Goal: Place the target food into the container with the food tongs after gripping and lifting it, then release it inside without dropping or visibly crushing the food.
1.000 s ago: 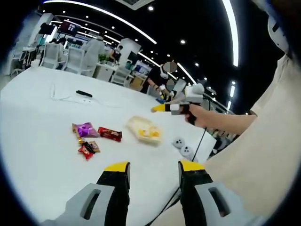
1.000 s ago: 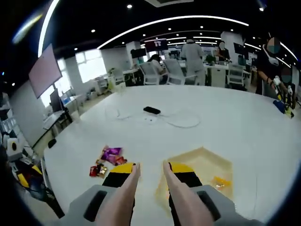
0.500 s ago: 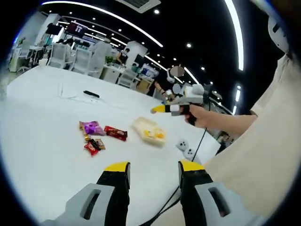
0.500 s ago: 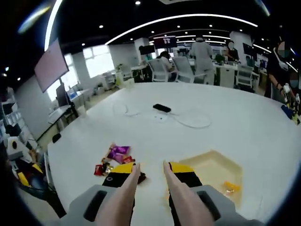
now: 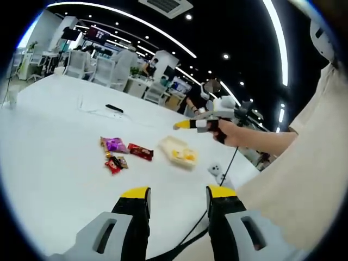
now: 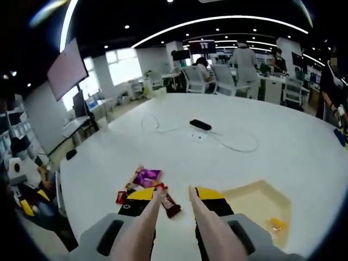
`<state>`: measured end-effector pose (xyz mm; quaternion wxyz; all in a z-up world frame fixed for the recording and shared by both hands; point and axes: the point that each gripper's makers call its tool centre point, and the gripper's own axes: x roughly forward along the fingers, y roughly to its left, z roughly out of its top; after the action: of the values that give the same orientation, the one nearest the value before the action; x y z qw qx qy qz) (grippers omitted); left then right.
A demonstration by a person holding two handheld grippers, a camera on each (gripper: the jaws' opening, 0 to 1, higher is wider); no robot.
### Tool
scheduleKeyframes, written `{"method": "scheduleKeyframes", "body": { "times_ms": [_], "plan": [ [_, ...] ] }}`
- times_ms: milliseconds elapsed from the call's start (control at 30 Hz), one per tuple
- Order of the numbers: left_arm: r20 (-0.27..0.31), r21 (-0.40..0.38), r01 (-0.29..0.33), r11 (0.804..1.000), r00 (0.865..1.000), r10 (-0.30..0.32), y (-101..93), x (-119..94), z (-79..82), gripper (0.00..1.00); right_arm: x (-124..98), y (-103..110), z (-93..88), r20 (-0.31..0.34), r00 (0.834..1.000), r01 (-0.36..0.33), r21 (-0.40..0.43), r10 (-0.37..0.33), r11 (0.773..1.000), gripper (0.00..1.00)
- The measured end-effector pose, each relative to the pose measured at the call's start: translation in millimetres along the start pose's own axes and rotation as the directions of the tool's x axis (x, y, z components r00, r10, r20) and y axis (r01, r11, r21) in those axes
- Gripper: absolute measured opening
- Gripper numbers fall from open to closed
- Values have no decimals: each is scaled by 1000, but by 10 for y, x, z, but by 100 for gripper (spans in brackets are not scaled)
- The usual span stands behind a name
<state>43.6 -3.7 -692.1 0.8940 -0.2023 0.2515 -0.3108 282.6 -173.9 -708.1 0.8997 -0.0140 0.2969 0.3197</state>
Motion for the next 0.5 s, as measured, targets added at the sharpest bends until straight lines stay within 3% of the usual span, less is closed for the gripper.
{"method": "scheduleKeyframes", "body": {
  "times_ms": [500],
  "plan": [
    [16,-19,-37,999,999,37,-3,-91,-61,40,147,236,37,-11,998,-61,-29,61,998,27]
  ]
}}
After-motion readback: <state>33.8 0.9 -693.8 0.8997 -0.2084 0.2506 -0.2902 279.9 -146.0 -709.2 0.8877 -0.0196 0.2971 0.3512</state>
